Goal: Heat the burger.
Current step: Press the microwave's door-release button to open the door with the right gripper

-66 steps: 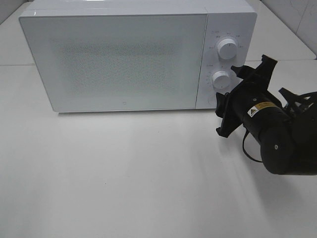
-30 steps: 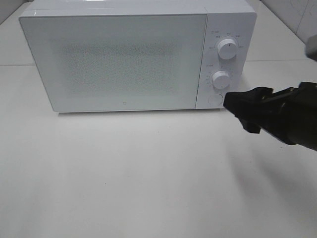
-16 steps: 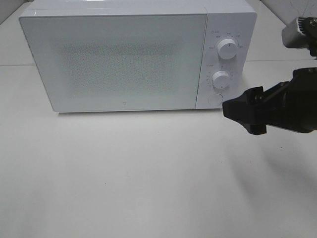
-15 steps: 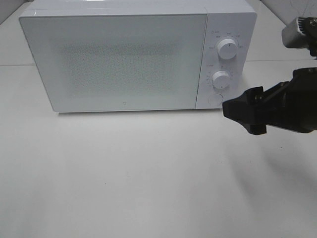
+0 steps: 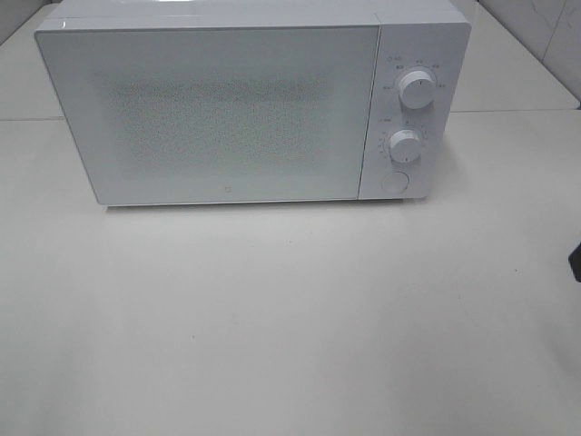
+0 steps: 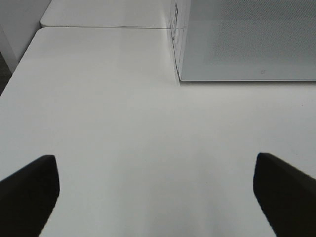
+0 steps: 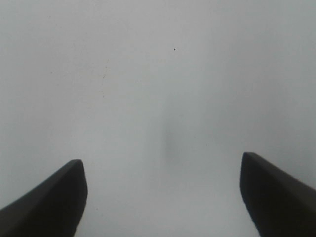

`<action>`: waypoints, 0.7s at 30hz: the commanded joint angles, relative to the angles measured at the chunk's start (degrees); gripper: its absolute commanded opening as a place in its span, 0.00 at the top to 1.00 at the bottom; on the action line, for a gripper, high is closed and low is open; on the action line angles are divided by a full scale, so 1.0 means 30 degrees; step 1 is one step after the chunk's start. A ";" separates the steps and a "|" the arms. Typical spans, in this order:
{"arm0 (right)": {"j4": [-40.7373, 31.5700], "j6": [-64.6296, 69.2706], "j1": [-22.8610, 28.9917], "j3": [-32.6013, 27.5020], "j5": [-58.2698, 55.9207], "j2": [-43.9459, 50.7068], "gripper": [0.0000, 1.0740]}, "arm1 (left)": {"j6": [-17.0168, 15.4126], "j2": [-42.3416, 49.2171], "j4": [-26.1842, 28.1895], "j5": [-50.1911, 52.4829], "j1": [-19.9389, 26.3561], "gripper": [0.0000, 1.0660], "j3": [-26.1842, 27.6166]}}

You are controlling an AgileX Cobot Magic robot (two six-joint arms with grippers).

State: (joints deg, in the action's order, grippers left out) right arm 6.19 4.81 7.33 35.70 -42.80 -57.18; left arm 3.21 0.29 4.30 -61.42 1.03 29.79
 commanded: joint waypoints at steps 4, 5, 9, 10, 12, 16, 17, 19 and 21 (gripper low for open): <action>0.0325 0.0248 -0.0115 -0.0076 -0.2998 0.4736 0.30 | -0.0076 0.0267 -0.0038 0.0019 0.0038 0.06 -0.0057; 0.0325 0.0248 -0.0115 -0.0076 -0.2998 0.4736 0.30 | -0.0076 0.0267 -0.0038 0.0019 0.0038 0.06 -0.0057; 0.0286 0.0707 -0.0115 -0.0573 -0.4832 0.9225 0.30 | -0.0076 0.0267 -0.0038 0.0019 0.0038 0.06 -0.0057; 0.0286 0.0707 -0.0115 -0.0707 -0.5080 1.0141 0.30 | -0.0076 0.0267 -0.0038 0.0019 0.0038 0.06 -0.0057; 0.0286 0.0668 -0.0115 -0.1012 -0.5176 1.1918 0.30 | -0.0076 0.0267 -0.0038 0.0019 0.0038 0.06 -0.0057; 0.0172 0.0668 -0.0115 -0.1528 -0.5367 1.3999 0.31 | -0.0076 0.0267 -0.0038 0.0019 0.0038 0.06 -0.0057; 0.0172 0.0630 -0.0115 -0.1814 -0.5386 1.5031 0.31 | -0.0076 0.0267 -0.0038 0.0019 0.0038 0.06 -0.0057; 0.0172 0.0592 -0.0115 -0.1776 -0.5309 1.5508 0.31 | -0.0076 0.0267 -0.0038 0.0019 0.0038 0.06 -0.0057; 0.0191 0.0592 -0.0115 -0.2005 -0.4794 1.6673 0.31 | -0.0076 0.0267 -0.0038 0.0019 0.0038 0.06 -0.0057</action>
State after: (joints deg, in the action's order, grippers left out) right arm 6.70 6.19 7.33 30.42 -58.44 -9.91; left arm 3.21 0.29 4.30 -61.42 1.03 29.79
